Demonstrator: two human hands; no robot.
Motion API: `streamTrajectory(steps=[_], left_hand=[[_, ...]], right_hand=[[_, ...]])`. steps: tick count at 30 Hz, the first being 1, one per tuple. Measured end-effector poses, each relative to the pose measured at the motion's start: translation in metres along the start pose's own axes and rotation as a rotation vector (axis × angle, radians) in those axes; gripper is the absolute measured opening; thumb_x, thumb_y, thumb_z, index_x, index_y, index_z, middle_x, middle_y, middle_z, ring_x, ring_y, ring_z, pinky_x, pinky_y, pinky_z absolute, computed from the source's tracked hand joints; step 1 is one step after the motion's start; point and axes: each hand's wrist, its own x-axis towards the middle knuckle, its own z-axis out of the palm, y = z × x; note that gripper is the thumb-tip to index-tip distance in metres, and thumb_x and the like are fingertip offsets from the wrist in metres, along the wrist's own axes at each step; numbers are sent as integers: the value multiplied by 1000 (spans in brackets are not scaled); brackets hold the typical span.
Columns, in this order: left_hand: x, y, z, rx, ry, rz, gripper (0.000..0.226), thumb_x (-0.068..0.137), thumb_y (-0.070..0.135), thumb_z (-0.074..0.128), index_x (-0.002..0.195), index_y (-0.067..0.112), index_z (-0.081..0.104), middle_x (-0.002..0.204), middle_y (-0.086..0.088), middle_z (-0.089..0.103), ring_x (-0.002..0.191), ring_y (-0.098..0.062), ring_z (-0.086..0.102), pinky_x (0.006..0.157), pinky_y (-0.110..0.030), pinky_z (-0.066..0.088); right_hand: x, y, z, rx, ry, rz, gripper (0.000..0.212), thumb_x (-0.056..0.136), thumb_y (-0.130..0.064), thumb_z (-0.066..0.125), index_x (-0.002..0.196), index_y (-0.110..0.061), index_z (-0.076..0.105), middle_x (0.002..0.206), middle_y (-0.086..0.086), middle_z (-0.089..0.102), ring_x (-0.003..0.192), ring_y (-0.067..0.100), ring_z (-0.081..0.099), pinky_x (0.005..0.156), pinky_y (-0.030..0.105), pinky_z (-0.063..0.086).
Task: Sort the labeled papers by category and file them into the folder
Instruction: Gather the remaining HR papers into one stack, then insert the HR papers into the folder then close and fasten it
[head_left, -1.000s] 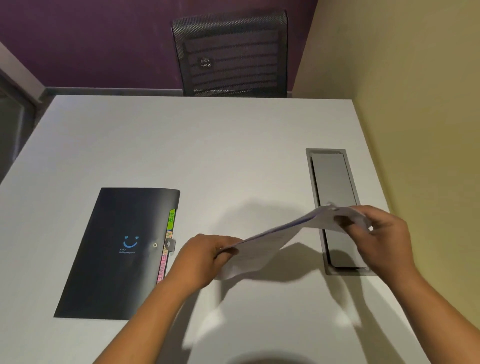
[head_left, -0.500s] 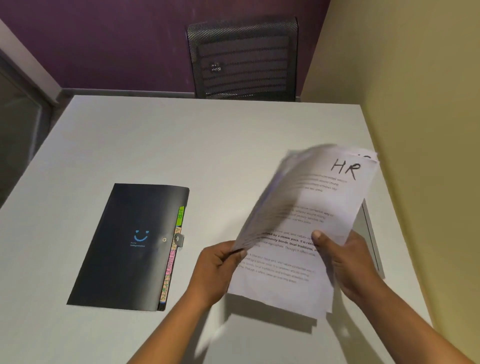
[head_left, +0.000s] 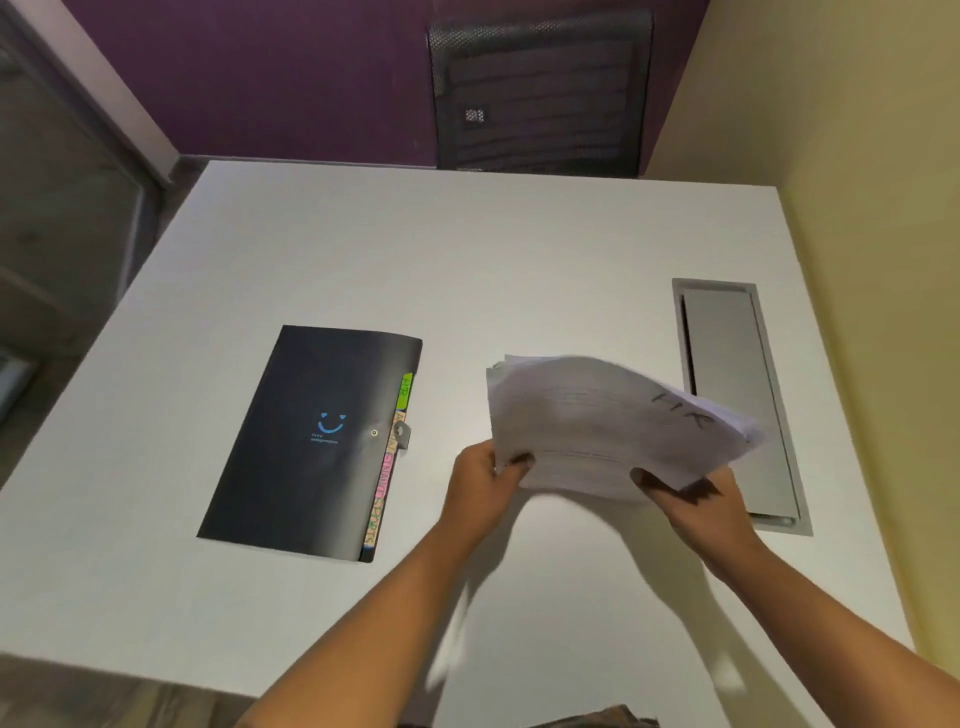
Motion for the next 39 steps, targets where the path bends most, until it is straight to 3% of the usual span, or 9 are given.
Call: streamTrajectory(steps=[4,7,11,14,19,25,28,34,39], left_hand=[[2,4,-7,-36,-30,27,11,92,17,68,87,12,77,75,10,70,67,3,61,65,-18,49],[-6,1,-20,-100,-76,16,9,89,19,73,85,25,78,78,11,76,75,-6,71,71,-26,58],[-20,-17,-44,-17,-44,-60,10,86,14,74,87,24,76,77,5,73,56,-13,63,60,-36,58],[-30,-38,-66,84,50,-136,10,86,13,70,83,21,75,72,8,72,52,-10,60,57,-30,55],[-38,-72,-107,574,323,-227,3,84,27,65,86,24,65,92,5,64,83,-22,64,70,-30,51],[-30,-101,-128,1001,246,-450,95,76,62,67,146,8,31,156,-18,28,144,-38,26,103,-50,46],[-27,-95,-126,1105,154,-490,104,82,64,58,154,7,10,164,-18,7,149,-43,11,110,-50,38],[-23,-72,-129,1268,36,-488,92,92,54,52,155,6,5,164,-20,4,148,-46,15,108,-48,41],[-24,-53,-126,1322,-61,-412,85,95,17,54,156,16,-5,160,-23,23,123,-36,58,91,-41,54]], right_hand=[[0,0,-1,-54,17,-6,8,87,-10,72,93,-14,69,82,-15,70,76,-2,67,79,34,53],[-6,-1,-3,-117,51,-9,36,87,-14,71,58,-23,53,41,-17,55,44,0,55,56,27,40],[-9,7,-4,-109,105,26,17,86,-20,74,77,-8,67,68,4,71,68,30,67,62,32,49],[-8,25,0,-79,128,103,30,86,-26,74,89,4,68,80,23,72,71,43,68,64,36,49],[-11,51,9,-11,88,291,19,90,-12,70,105,0,71,91,13,74,74,25,69,72,33,53],[-14,65,10,57,79,375,17,93,-12,66,110,-12,66,100,11,74,89,31,71,90,49,55],[-16,68,9,68,66,414,20,93,-13,66,113,-16,66,101,7,75,91,31,73,89,49,57],[-21,82,4,3,95,495,29,93,-13,64,122,-6,65,104,14,74,88,36,70,82,45,57],[-31,76,5,-199,124,479,19,96,-15,58,106,-1,66,73,14,67,56,29,56,54,31,45]])
